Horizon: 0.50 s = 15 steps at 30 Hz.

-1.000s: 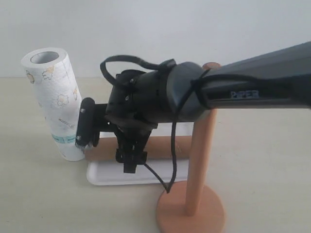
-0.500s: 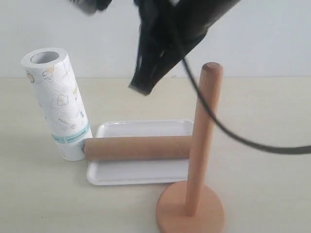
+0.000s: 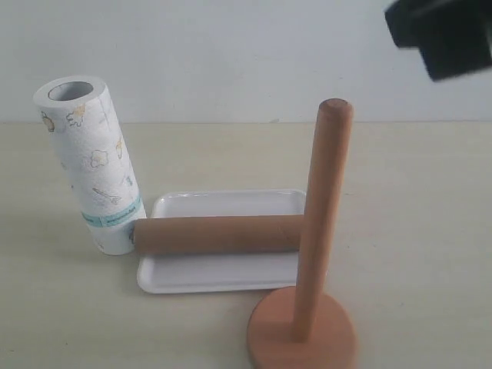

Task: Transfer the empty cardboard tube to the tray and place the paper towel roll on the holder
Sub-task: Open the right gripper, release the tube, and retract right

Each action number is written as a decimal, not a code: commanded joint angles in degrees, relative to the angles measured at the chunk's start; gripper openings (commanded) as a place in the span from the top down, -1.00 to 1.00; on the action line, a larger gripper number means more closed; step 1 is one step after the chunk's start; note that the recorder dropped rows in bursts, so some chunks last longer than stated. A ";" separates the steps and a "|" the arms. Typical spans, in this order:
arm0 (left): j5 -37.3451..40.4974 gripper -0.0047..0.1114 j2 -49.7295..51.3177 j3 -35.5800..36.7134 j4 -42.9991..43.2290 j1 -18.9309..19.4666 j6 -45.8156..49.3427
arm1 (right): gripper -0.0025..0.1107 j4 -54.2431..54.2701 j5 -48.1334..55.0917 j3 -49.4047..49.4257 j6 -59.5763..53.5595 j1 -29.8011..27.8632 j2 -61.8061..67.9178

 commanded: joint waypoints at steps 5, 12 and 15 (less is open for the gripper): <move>-0.05 0.85 -0.16 0.14 0.06 0.14 -0.46 | 0.96 0.60 -0.61 11.79 12.72 -0.09 -2.98; -0.05 0.85 -0.16 0.14 0.06 0.14 -0.46 | 0.96 0.91 -0.61 11.91 12.72 -0.09 -2.98; -0.05 0.85 -0.16 0.14 0.06 0.14 -0.46 | 0.96 0.91 -0.61 11.91 12.72 -0.09 -2.98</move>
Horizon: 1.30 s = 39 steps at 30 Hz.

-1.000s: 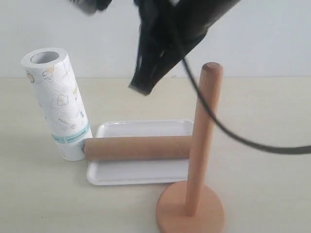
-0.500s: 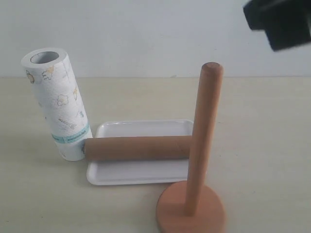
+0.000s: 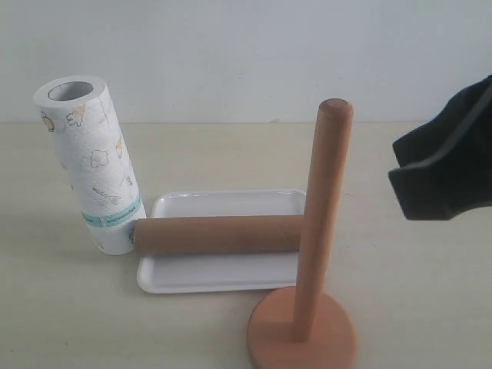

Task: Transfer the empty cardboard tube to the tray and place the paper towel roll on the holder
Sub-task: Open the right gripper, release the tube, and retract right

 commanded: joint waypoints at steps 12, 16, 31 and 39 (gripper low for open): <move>-0.05 0.85 -0.16 0.14 0.06 0.14 -0.46 | 0.96 -1.45 -20.65 11.91 5.92 -0.10 -3.40; -0.05 0.85 -0.16 0.14 0.06 0.14 -0.46 | 0.96 -3.49 -32.77 21.54 5.74 -0.10 -3.40; -0.05 0.85 -0.16 0.14 0.06 0.14 -0.46 | 0.96 -4.17 -68.84 46.83 9.86 -28.03 -19.56; -0.05 0.85 -0.16 0.14 0.06 0.14 -0.46 | 0.96 -4.17 -82.32 57.54 12.33 -35.15 -38.82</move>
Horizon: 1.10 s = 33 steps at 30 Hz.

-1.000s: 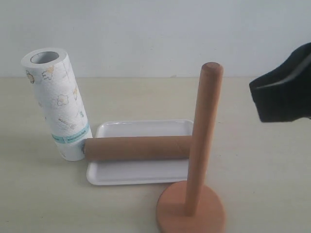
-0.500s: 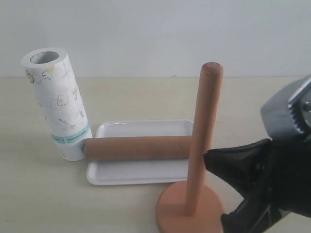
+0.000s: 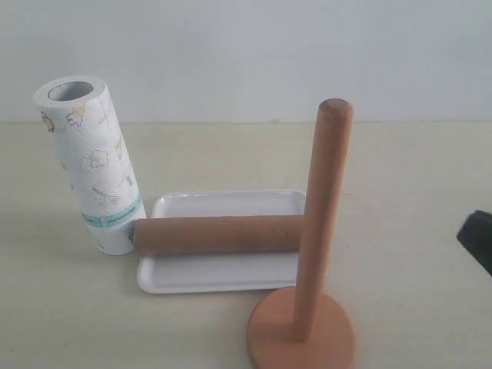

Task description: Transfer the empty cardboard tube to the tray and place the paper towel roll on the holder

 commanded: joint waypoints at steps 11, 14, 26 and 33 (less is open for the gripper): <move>-0.05 0.85 -0.16 0.14 0.06 0.14 -0.46 | 0.96 -1.73 -6.38 3.33 5.15 -12.03 -16.85; -0.05 0.85 -0.16 0.14 0.06 0.14 -0.46 | 0.96 -1.59 -3.30 3.33 5.07 -12.03 -16.85; -0.05 0.85 -0.16 0.14 0.06 0.14 -0.46 | 0.96 47.57 18.38 3.33 -46.57 -11.93 -20.82; -0.05 0.85 -0.16 0.14 0.06 0.14 -0.46 | 0.96 44.56 27.50 3.33 -49.86 -12.05 -21.52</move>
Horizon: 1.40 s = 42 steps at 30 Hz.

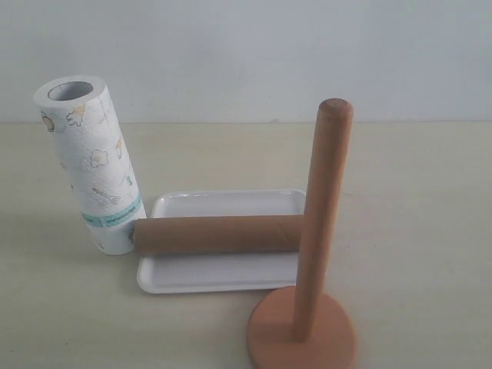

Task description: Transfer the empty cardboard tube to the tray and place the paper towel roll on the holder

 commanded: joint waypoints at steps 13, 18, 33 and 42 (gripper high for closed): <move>-0.11 0.85 -0.16 0.14 0.06 0.14 -0.46 | 0.96 -5.06 12.00 -0.02 -1.13 -11.49 -0.50; -0.11 0.85 -0.16 0.14 0.06 0.14 -0.46 | 0.96 -4.95 11.90 -0.02 -1.13 -11.49 -0.50; 0.20 0.85 -0.16 0.14 1.62 0.14 1.14 | 0.96 -4.95 11.90 -0.02 -1.13 -11.49 -0.50; 2.71 0.85 -0.16 -19.23 -1.52 0.14 1.03 | 0.96 -4.95 11.90 -0.02 -1.13 -11.49 -0.50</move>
